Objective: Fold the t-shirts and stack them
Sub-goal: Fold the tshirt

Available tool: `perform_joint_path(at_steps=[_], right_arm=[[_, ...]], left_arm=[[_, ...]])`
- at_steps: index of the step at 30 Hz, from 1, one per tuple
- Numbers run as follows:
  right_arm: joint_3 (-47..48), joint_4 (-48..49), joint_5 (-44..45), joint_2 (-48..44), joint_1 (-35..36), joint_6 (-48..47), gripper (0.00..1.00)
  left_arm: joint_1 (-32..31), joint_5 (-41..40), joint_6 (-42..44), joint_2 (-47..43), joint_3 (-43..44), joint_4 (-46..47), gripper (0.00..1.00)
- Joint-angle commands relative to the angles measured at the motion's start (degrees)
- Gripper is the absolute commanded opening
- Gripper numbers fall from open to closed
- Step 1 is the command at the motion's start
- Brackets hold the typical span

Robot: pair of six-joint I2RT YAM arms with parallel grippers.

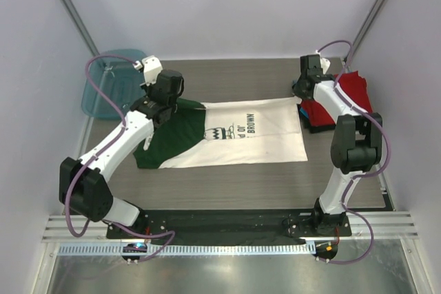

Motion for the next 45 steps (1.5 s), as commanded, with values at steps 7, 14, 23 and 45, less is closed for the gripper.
perform_joint_path(at_steps=[7,14,23,45], right_arm=[[-7.0,4.8,1.8,-7.3,0.4,1.4,0.01],[-11.8,6.8,2.9,-9.5,0.9,2.1,0.01],[-22.5,12.8,4.9,-14.9,1.2,4.9,0.01],[-37.7,26.1,4.7,-24.2,3.3,8.0,0.29]], left_arm=[[-1.8,-2.8,-4.6,-6.4,-6.9,-1.8,0.0],[-2.8,-1.9,-6.1,-12.4,-12.4,-3.7,0.0],[-3.1,0.9,-7.7,-16.4,-19.0,-4.3,0.0],[-4.6,8.5,-11.4,-24.5,-32.8,-4.7,0.06]])
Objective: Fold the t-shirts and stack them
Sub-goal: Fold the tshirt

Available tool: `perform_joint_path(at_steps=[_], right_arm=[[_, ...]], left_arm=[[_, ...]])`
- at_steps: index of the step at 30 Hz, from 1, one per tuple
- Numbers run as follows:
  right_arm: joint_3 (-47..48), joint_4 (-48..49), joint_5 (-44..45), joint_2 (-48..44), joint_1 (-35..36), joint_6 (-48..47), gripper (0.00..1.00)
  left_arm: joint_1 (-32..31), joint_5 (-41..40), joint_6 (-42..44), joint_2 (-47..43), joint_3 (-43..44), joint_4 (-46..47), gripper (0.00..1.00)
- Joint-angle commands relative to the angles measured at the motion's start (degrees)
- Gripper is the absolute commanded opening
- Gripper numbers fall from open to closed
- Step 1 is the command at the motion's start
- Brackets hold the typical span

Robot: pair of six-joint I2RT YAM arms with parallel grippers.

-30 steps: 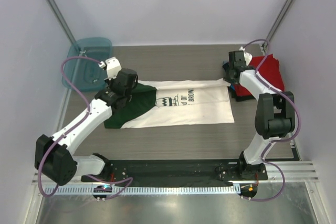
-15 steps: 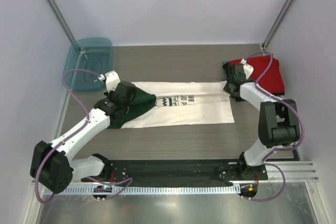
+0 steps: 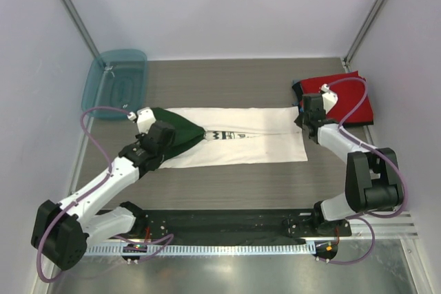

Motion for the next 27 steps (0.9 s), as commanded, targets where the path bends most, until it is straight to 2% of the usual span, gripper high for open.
perform_joint_path(at_steps=[1,7,10,11,12,13,15,16,20,23,26,27], right_arm=[[1.4,4.7,-0.7,-1.3,3.1,-0.4,0.3],[3.3,4.9,-5.2,2.6,4.9,0.4,0.29],[3.2,7.7,-7.8,3.4,6.5,0.7,0.29],[3.4,8.2,-8.3,3.8,8.3,0.7,0.29],[4.0,8.2,-8.6,4.2,9.3,0.1,0.31],[5.4,8.2,-8.7,4.6,10.5,-0.4,0.32],[8.3,7.1,-8.9,6.0,14.2,-1.0,0.33],[9.1,7.0,-9.8,6.5,15.3,-1.1,0.34],[12.6,10.0,-17.4,10.0,20.0,-0.4,0.33],[15.2,13.7,-23.0,13.8,23.4,1.5,0.33],[18.4,18.0,-30.4,18.7,26.0,3.2,0.36],[20.2,18.9,-33.8,19.9,26.6,3.3,0.36]], left_arm=[[-0.2,-0.1,-0.9,-2.1,-0.2,0.7,0.07],[-0.4,4.0,-0.1,-2.5,-0.2,1.0,0.08],[-1.1,9.5,2.3,-4.6,-0.5,2.3,0.18],[-1.6,9.9,2.3,-5.4,-0.6,2.3,0.23],[-1.9,10.4,2.2,-7.1,-0.7,2.2,0.39],[-1.9,10.8,2.1,-7.8,-0.8,1.5,0.45],[-1.9,11.8,1.9,-10.3,-0.7,0.8,0.56],[-1.9,11.9,2.0,-11.2,-0.7,0.3,0.58],[-1.6,8.8,0.6,-13.9,-0.3,-0.3,0.77],[0.8,9.5,1.8,-10.6,2.2,-0.8,0.79],[6.7,14.1,1.5,-5.1,4.5,-0.4,0.77],[8.2,18.3,0.8,-3.9,4.5,1.4,0.76]])
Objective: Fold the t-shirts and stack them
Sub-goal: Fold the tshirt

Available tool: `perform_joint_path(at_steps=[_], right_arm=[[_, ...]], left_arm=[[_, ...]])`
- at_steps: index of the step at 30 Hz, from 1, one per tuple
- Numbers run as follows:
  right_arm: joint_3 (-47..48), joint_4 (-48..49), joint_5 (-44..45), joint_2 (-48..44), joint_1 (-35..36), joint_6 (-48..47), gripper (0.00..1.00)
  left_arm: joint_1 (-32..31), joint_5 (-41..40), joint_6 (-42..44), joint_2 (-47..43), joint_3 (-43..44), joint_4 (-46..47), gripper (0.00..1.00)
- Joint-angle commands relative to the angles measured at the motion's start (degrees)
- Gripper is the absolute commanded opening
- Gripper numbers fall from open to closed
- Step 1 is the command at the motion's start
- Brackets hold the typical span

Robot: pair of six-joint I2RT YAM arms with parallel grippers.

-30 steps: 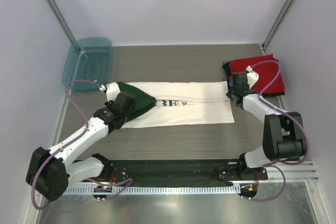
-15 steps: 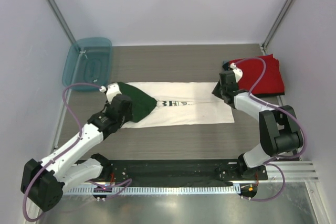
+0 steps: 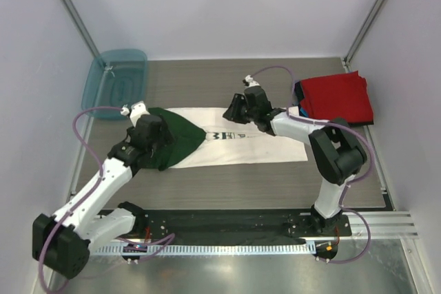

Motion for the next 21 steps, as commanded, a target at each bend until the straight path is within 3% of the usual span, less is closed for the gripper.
perform_joint_path(at_steps=[1,4,8,15,21], right_arm=[[5.3,7.6,-11.5,4.9,3.1,1.5,0.36],[9.7,9.7,-18.5,10.0,4.0,2.2,0.37],[14.4,14.9,-26.8,16.4,4.8,6.0,0.37],[24.4,15.6,-33.9,25.9,7.9,7.2,0.43],[29.6,15.4,-37.7,32.7,8.5,6.7,0.44]], left_arm=[[6.1,7.9,-2.5,5.9,2.0,3.1,0.75],[12.3,13.4,-4.4,9.0,1.1,9.9,0.7],[14.2,12.5,-5.6,14.3,3.3,14.9,0.67],[14.7,10.1,-5.3,30.2,10.9,14.0,0.56],[15.4,8.1,-5.2,38.4,15.9,12.2,0.46]])
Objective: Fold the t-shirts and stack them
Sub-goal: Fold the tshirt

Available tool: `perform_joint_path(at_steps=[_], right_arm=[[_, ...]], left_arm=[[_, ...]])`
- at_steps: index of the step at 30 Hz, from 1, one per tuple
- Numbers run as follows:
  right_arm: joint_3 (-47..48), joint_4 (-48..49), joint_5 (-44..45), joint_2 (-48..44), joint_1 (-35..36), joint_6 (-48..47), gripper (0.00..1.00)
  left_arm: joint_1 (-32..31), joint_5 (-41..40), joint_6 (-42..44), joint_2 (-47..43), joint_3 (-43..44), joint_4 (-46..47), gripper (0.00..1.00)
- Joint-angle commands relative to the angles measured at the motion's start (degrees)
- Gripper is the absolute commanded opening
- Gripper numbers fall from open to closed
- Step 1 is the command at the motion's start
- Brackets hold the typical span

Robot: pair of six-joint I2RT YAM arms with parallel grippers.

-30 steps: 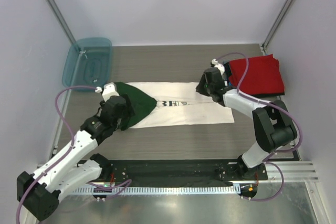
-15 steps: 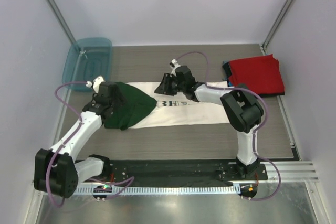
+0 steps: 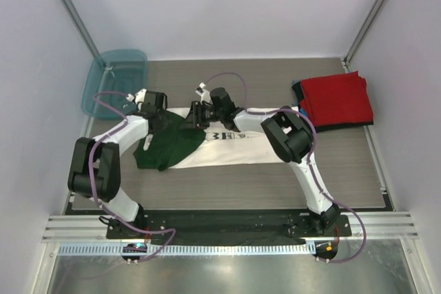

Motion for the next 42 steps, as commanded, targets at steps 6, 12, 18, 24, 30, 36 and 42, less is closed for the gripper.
perform_joint_path(at_steps=[6,12,18,24,30,36,42], right_arm=[[5.0,-2.1,-6.0,3.6,1.5,-1.6,0.44],[3.5,-3.2,-11.3,3.4,2.1,-2.4,0.45],[1.2,-2.8,-14.0,1.0,2.2,-4.5,0.47],[0.7,-4.8,-16.5,-1.5,2.2,-6.5,0.37],[-5.8,-9.2,-18.7,-7.9,2.2,-12.3,0.4],[-18.9,-13.5,-15.2,-16.6,2.3,-17.8,0.35],[-28.9,-15.8,-13.4,-22.0,2.6,-21.3,0.48]], left_arm=[[1.3,-3.1,-1.2,7.1,5.0,-2.4,0.43],[1.6,-4.2,-0.9,11.9,7.2,-5.3,0.43],[1.6,-5.1,-0.6,15.4,10.1,-8.0,0.43],[1.9,-5.3,-0.2,16.0,10.3,-8.2,0.43],[2.0,-5.7,0.2,16.1,10.4,-8.2,0.43],[1.9,-5.1,0.2,16.7,10.8,-8.3,0.43],[1.9,-5.5,0.5,16.0,10.6,-8.3,0.43]])
